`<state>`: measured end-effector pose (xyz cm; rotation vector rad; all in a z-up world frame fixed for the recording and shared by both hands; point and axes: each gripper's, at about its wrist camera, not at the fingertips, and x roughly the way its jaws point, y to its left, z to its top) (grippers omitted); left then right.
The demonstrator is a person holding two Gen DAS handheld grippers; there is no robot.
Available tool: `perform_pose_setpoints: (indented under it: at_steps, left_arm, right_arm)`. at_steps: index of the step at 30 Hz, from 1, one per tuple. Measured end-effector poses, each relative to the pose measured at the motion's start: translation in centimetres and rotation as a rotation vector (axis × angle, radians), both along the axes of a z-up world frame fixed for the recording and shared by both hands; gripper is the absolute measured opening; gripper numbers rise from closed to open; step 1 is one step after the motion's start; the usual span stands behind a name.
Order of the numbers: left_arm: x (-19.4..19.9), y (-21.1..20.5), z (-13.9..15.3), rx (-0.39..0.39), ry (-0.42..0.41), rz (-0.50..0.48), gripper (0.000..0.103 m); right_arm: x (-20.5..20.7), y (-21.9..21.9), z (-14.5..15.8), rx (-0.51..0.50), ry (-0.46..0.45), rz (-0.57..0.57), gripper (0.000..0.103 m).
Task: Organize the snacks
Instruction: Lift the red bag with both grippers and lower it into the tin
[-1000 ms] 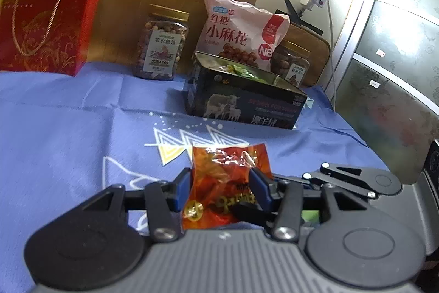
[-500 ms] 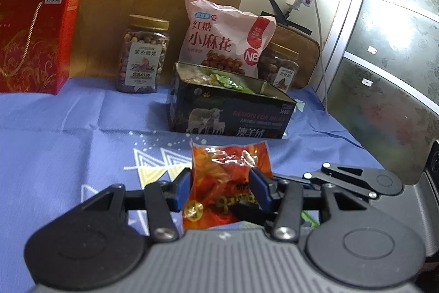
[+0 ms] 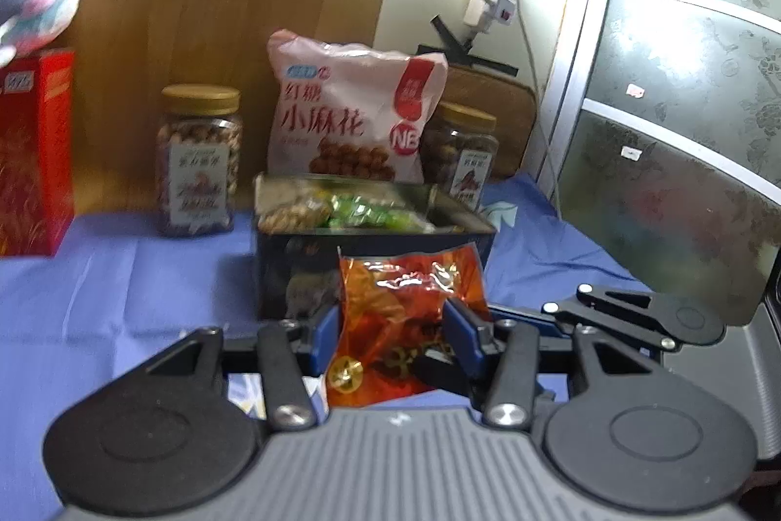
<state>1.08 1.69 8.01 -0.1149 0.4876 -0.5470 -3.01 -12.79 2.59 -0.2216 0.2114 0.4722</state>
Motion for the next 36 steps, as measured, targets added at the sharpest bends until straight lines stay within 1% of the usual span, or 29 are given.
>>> perform_pose_setpoints:
  at_steps: [7,15,21,26,30,32,33,34,36]
  left_arm:
    - [1.8,-1.8,1.4,0.019,-0.050,-0.037,0.045]
    - [4.6,-3.5,2.5,0.011,-0.073,-0.061,0.045]
    - [7.0,-4.4,3.1,0.011,-0.074,-0.077,0.045]
    - [10.7,-4.7,2.7,-0.025,-0.016,-0.084,0.045]
    - [13.1,-5.2,2.0,-0.021,0.007,-0.057,0.046]
    - [14.2,-5.6,1.6,0.012,0.008,-0.024,0.046]
    - [14.6,-5.7,1.3,0.036,0.009,0.007,0.048]
    - [14.9,-5.7,1.1,0.056,0.012,0.036,0.050]
    - [15.2,-4.9,0.7,0.056,0.021,0.078,0.051]
  right_arm:
    - [1.3,-1.2,1.1,-0.014,-0.066,-0.049,0.037]
    - [3.5,-2.5,2.1,-0.032,-0.118,-0.102,0.036]
    - [5.2,-3.2,2.5,-0.049,-0.145,-0.130,0.036]
    - [7.8,-3.9,2.6,-0.032,-0.117,-0.157,0.035]
    - [10.3,-4.3,2.3,-0.024,-0.092,-0.180,0.035]
    - [11.7,-4.3,2.0,-0.020,-0.070,-0.186,0.039]
    - [12.5,-4.1,1.8,-0.030,-0.045,-0.182,0.046]
    - [13.0,-3.9,1.5,-0.038,-0.018,-0.169,0.052]
    - [13.4,-3.7,1.0,-0.035,-0.004,-0.167,0.053]
